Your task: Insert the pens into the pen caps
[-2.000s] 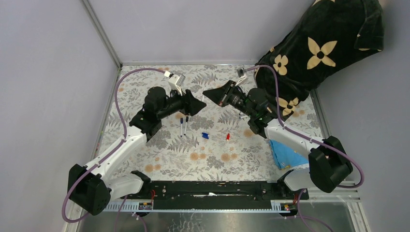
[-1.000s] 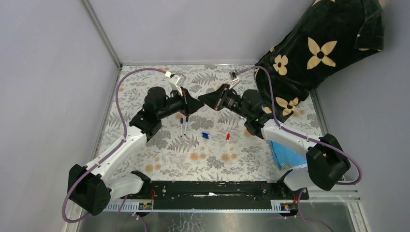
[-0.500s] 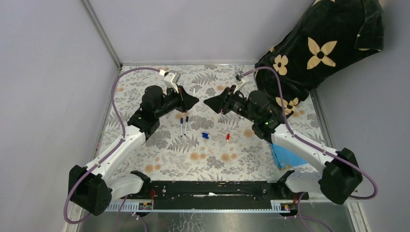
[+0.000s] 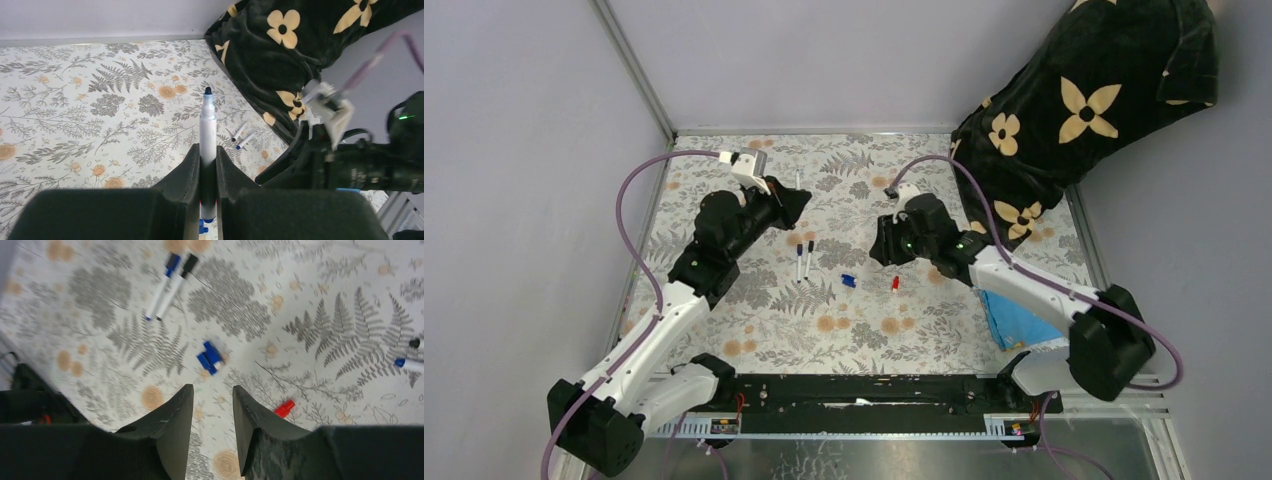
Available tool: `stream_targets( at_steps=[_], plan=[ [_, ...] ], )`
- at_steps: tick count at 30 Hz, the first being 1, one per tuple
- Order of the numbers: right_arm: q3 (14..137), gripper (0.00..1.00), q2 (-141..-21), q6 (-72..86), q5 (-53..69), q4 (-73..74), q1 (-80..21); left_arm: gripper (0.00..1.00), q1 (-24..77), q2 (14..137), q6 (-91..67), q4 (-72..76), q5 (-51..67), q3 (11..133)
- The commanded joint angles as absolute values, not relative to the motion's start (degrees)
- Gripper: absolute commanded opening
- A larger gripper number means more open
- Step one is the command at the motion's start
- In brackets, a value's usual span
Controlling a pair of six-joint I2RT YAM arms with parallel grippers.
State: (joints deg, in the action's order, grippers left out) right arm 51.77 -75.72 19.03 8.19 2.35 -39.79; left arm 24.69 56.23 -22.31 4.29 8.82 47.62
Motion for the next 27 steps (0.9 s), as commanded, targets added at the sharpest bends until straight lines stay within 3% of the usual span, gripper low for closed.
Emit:
stream_targets(
  at_steps=[1, 8, 15, 27],
  plan=[
    [57.7, 0.42, -81.9, 15.5, 4.8, 11.6, -41.6, 0.0, 24.4, 55.6, -20.7, 5.6, 5.3, 47.1],
    [63.9, 0.41, -91.3, 13.6, 2.7, 15.9, -46.5, 0.0, 24.4, 55.9, -20.7, 5.6, 5.5, 47.2],
    [68.4, 0.22, -98.6, 18.5, 1.7, 14.5, -50.9, 0.0, 24.4, 56.0, -20.5, 5.4, 5.3, 47.2],
    [72.4, 0.11, -105.8, 23.1, -8.3, 15.2, -53.1, 0.0, 24.4, 56.0, -20.3, 5.4, 5.6, 47.2]
  ],
)
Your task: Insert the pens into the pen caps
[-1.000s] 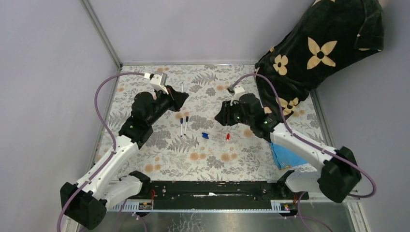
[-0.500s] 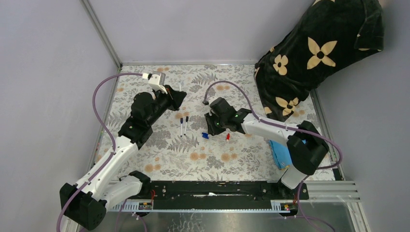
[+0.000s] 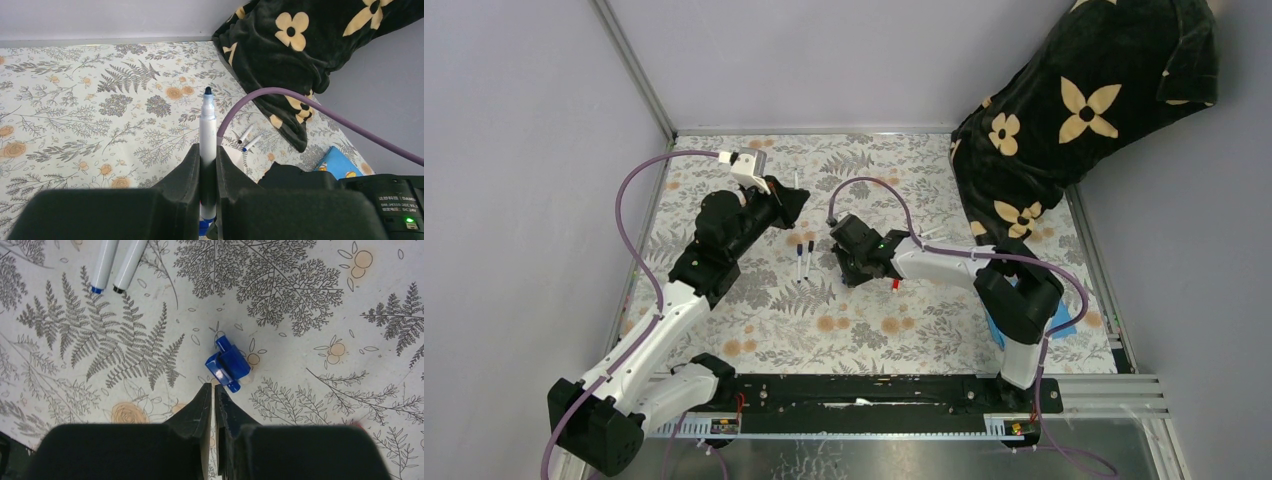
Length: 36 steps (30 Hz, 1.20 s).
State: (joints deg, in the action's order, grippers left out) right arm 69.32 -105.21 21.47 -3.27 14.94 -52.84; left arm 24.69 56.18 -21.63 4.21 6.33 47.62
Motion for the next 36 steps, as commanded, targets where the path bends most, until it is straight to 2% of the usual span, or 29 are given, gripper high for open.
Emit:
stream_targets(
  at_steps=[1, 24, 36],
  plan=[
    [72.6, 0.11, -105.9, 23.1, -8.8, 15.0, -53.1, 0.0, 24.4, 56.0, -20.3, 5.4, 5.6, 47.1],
    [75.4, 0.1, -111.3, 21.0, -9.2, 18.3, -53.1, 0.0, 24.4, 55.6, -20.0, 6.5, 6.8, 46.5],
    [75.3, 0.19, -112.7, 19.6, -11.5, 20.2, -53.1, 0.0, 24.4, 55.8, -20.0, 6.7, 7.1, 46.5]
  ],
)
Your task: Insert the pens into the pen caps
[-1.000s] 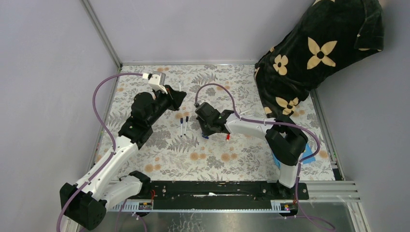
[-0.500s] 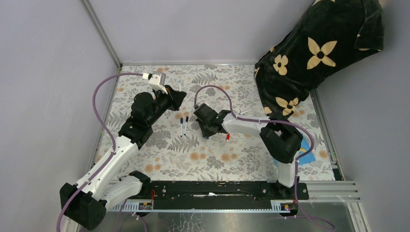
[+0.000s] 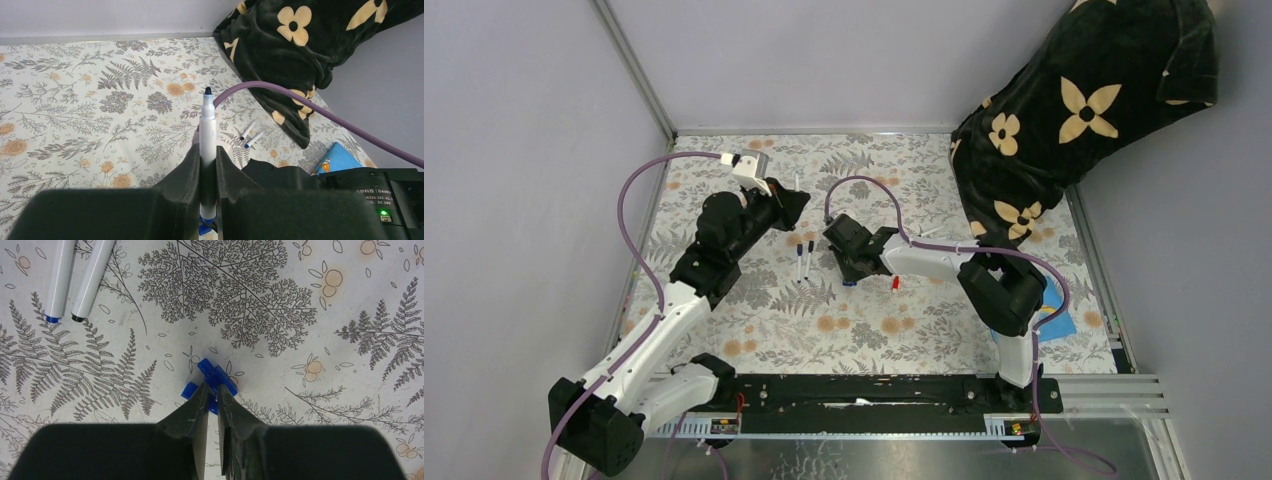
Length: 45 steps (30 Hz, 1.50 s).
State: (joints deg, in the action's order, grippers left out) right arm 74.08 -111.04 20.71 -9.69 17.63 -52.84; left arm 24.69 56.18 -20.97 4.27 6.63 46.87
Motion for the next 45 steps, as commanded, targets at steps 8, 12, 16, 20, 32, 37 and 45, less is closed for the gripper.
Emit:
stream_targets(
  at_steps=[8, 12, 16, 20, 32, 37, 45],
  plan=[
    [75.0, 0.31, -112.4, 18.9, -10.1, 19.8, -53.1, 0.0, 24.4, 56.1, -20.0, 6.6, 7.1, 46.5],
    [75.0, 0.33, -112.0, 18.7, -9.0, 19.6, -53.1, 0.0, 24.4, 56.4, -20.0, 6.6, 7.3, 46.6],
    [74.7, 0.34, -111.7, 18.7, -8.9, 19.8, -53.1, 0.0, 24.4, 56.7, -20.0, 6.6, 7.8, 46.7],
    [74.3, 0.34, -111.5, 18.6, -8.7, 20.2, -53.1, 0.0, 24.4, 56.6, -19.9, 6.5, 7.5, 46.7],
    [73.3, 0.23, -108.7, 18.5, -10.2, 21.7, -53.1, 0.0, 24.4, 57.0, -19.8, 6.3, 7.5, 46.9],
    [72.8, 0.3, -108.9, 17.6, -13.4, 22.0, -53.1, 0.0, 24.4, 57.1, -19.8, 6.4, 7.8, 46.8],
    [73.8, 0.39, -109.8, 15.8, -14.3, 22.7, -53.1, 0.0, 24.4, 57.0, -19.8, 6.3, 7.8, 46.8]
  ],
)
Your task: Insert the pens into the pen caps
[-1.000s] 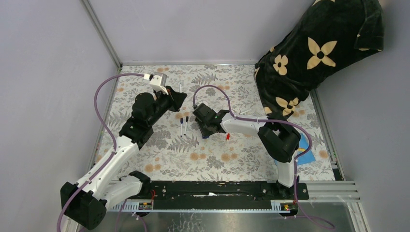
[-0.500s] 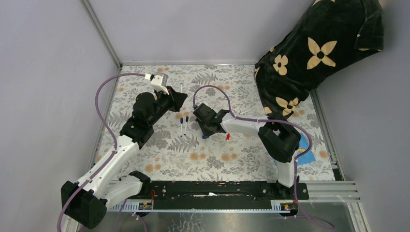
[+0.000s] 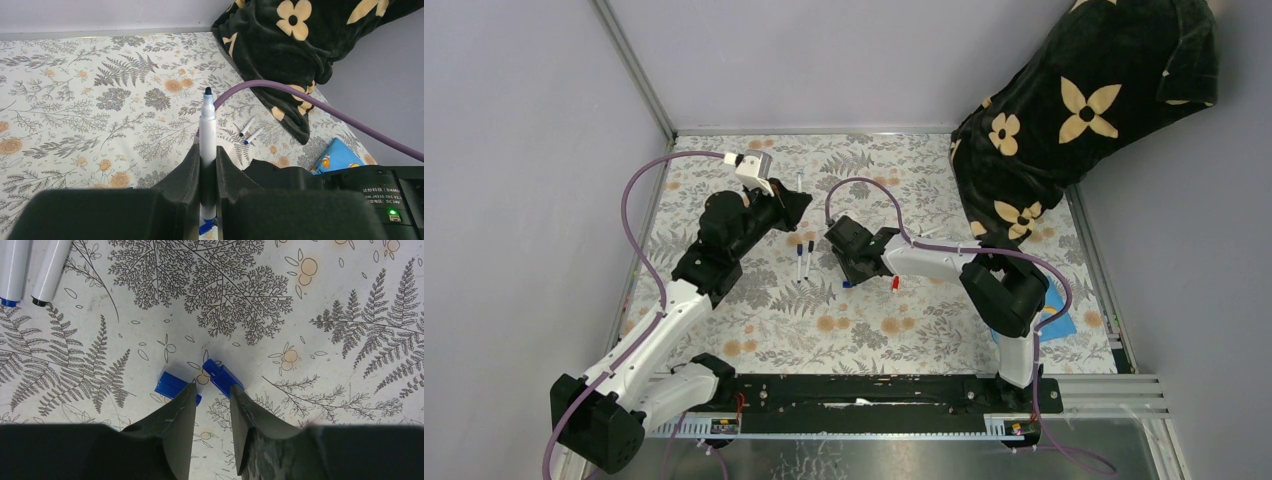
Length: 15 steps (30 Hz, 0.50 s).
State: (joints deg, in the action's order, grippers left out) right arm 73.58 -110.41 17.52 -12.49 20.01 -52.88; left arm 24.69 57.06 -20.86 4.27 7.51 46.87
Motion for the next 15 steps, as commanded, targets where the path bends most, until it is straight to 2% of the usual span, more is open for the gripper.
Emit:
stream_targets(
  at_steps=[1, 5, 15],
  plan=[
    [74.0, 0.4, -110.1, 15.6, -14.7, 23.1, -53.1, 0.0, 24.4, 57.0, -19.8, 6.4, 7.8, 46.8],
    [73.9, 0.4, -108.9, 15.8, -15.9, 22.8, -53.1, 0.0, 24.4, 57.0, -19.8, 6.3, 7.8, 46.9],
    [75.4, 0.42, -103.6, 14.2, -9.4, 20.5, -52.9, 0.0, 24.4, 57.0, -19.8, 6.2, 7.9, 46.9]
  ],
)
